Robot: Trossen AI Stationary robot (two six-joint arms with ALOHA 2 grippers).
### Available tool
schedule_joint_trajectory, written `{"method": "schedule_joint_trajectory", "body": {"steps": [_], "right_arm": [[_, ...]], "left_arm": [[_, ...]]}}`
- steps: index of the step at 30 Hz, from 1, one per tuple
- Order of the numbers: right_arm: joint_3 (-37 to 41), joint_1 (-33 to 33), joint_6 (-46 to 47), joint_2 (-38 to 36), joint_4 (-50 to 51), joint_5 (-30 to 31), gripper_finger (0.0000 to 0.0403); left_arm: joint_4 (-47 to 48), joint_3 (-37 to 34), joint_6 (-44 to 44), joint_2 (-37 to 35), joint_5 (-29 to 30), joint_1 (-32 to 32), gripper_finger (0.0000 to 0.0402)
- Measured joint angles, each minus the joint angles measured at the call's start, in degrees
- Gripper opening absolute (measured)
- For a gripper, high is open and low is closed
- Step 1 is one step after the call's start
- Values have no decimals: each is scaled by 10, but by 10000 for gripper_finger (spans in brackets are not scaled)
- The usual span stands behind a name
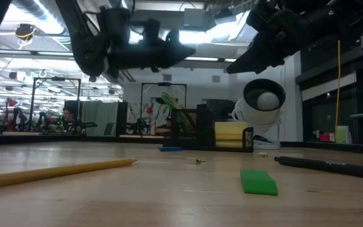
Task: Pick and place office supplies into organizer
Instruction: Put the yellow binder clip into the black desk organizer
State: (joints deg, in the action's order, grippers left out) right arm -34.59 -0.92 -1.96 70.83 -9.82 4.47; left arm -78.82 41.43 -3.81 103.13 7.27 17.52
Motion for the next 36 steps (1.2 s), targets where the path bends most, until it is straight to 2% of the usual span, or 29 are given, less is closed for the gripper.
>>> {"method": "schedule_joint_trajectory", "body": {"steps": [4, 9, 13, 18, 24, 28, 31, 36], "right_arm": [[0, 0, 2, 0, 1, 0, 12], [0, 0, 4, 0, 3, 0, 12], [0, 0, 28, 0, 12, -5, 12], [0, -6, 77, 0, 53, -56, 12], [-27, -53, 133, 0, 130, -53, 5], [-76, -98, 179, 0, 226, -3, 6], [-106, -131, 234, 0, 278, 4, 5], [-127, -185, 298, 0, 309, 34, 4]], "left_arm": [[41, 0, -10, -55, 1, 0, 86], [168, 0, -25, -120, -16, -23, 86], [260, 0, -59, -162, -23, -63, 86], [361, 0, -112, -207, -23, -129, 86], [412, 0, -124, -234, -21, -201, 67], [458, 0, -120, -253, 31, -236, 37], [506, 0, -118, -274, 75, -261, 10], [567, 0, -105, -308, 106, -299, 3]]}}
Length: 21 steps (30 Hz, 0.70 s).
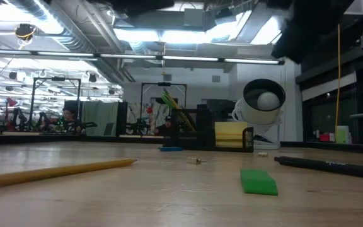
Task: Pick and place office supplies into organizer
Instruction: Put the yellow binder clip into the black desk organizer
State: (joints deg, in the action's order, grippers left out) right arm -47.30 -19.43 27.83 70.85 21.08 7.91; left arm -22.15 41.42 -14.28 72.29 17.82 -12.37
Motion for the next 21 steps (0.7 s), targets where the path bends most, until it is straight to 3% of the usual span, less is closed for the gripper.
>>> {"method": "schedule_joint_trajectory", "body": {"steps": [8, 14, 21], "right_arm": [[-38, -12, -20, 0, 83, 15, 5], [-43, -5, -12, 11, 84, -19, 8], [-43, 29, 79, 48, 108, -29, 9]], "left_arm": [[22, -36, 30, -60, 45, -33, 1], [-6, -102, 73, -98, 49, -34, 2], [-51, -156, 93, -114, 48, -36, 2]]}}
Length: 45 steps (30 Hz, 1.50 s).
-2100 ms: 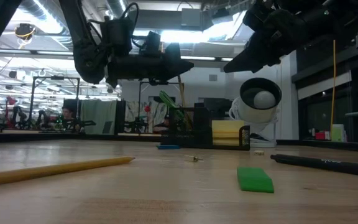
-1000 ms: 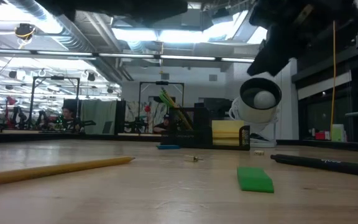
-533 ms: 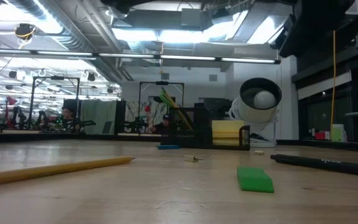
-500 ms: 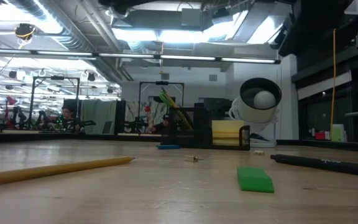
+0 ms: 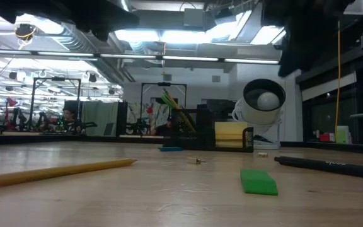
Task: Pick and place office supplies into organizer
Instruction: Put the yellow binder clip into the black desk organizer
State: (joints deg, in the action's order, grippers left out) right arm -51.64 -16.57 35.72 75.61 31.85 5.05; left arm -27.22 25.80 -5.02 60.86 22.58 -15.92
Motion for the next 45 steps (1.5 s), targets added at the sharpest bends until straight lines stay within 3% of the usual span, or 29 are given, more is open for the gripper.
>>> {"method": "schedule_joint_trajectory", "body": {"steps": [3, 6, 9, 15, 28, 45], "right_arm": [[0, 27, -18, 20, 22, -40, 9], [0, 43, -121, 43, 22, -67, 9], [0, 54, -231, 65, 22, -65, 9], [0, 89, -363, 80, 21, -19, 19], [0, 152, -527, 92, 14, -16, 126], [-36, 172, -714, 213, 11, 6, 124]], "left_arm": [[0, -7, 1, 0, 0, 0, 2], [0, -9, 3, 0, -1, 0, 1], [0, -9, 0, 0, -1, 0, 3], [0, -9, -1, 0, -1, 0, 1], [0, -9, -2, 0, -1, 0, 4], [7, -9, -2, 1, -1, 1, 5]]}}
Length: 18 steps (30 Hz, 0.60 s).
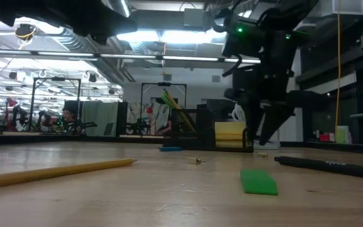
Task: Pick and place office supplies into organizer
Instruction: Put the yellow binder clip into the black desk organizer
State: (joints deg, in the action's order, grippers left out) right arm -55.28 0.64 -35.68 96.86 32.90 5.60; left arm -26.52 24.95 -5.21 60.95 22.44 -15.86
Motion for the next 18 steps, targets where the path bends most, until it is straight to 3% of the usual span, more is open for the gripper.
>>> {"method": "schedule_joint_trajectory", "body": {"steps": [4, 18], "right_arm": [[-24, 0, -9, 26, 5, -31, 120], [-113, -21, 24, 55, 109, -30, 126]], "left_arm": [[2, 0, 0, 0, 0, 0, 1], [15, 0, 0, 0, 0, 0, 1]]}}
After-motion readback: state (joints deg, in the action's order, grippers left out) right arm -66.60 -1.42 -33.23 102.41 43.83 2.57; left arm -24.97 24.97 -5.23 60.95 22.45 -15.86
